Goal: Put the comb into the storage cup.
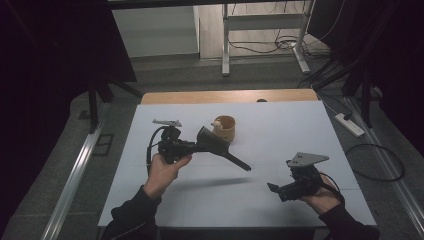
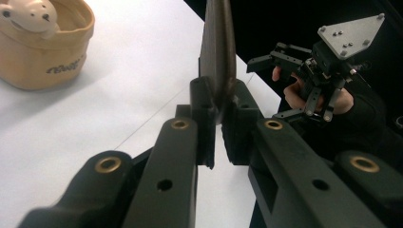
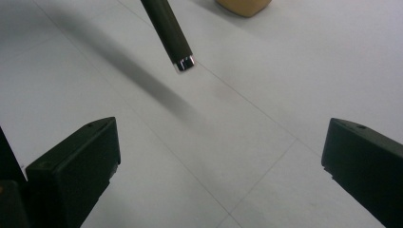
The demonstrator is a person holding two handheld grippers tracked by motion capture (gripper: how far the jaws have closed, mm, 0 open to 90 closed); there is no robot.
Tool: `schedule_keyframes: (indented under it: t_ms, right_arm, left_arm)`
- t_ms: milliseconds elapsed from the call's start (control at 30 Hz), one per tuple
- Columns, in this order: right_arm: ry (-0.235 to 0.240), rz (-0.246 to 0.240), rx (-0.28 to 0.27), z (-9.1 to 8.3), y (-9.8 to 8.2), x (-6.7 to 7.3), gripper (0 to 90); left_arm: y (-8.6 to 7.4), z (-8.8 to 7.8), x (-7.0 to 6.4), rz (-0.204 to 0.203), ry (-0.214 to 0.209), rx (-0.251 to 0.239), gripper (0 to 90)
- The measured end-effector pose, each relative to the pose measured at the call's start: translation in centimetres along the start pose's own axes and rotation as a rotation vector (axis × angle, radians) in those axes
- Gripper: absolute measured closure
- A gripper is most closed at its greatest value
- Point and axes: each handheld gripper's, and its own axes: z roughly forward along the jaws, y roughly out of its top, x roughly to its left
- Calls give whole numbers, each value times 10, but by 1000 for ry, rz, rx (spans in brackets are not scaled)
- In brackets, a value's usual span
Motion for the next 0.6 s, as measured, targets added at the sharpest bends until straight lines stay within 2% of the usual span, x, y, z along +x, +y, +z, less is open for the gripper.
schedule_keyframes:
  t_ms: [600]
  right_arm:
    - [-31,69,24,-14,-16,-13,0]
  left_arm:
    - [11,-13,5,16,33,-21,829]
